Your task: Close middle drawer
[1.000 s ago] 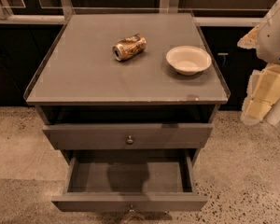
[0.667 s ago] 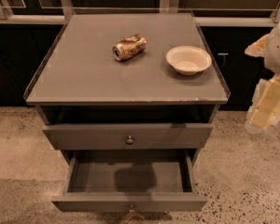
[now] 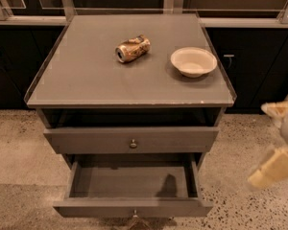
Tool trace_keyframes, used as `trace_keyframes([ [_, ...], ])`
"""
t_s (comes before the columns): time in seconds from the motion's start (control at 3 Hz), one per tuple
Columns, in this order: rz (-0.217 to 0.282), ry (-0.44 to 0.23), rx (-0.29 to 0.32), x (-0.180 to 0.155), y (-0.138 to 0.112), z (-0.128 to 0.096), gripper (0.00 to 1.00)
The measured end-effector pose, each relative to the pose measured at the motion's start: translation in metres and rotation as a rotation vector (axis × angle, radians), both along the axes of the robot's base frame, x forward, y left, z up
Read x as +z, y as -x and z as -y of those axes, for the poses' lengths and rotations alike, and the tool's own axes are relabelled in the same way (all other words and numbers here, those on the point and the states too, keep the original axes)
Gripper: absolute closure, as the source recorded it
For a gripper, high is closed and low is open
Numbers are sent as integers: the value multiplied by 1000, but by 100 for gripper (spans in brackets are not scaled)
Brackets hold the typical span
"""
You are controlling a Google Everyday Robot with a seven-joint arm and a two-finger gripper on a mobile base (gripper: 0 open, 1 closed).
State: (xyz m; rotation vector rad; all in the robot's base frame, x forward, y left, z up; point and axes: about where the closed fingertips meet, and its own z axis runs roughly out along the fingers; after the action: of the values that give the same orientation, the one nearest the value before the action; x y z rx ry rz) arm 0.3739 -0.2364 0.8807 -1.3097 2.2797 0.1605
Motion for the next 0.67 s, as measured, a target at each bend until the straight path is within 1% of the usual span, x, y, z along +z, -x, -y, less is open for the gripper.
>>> trace_keyframes([
  [0.33,-44,-127,-128,-85,23,7,0],
  [0.67,-82,-148,-201,-146,38,13,0],
])
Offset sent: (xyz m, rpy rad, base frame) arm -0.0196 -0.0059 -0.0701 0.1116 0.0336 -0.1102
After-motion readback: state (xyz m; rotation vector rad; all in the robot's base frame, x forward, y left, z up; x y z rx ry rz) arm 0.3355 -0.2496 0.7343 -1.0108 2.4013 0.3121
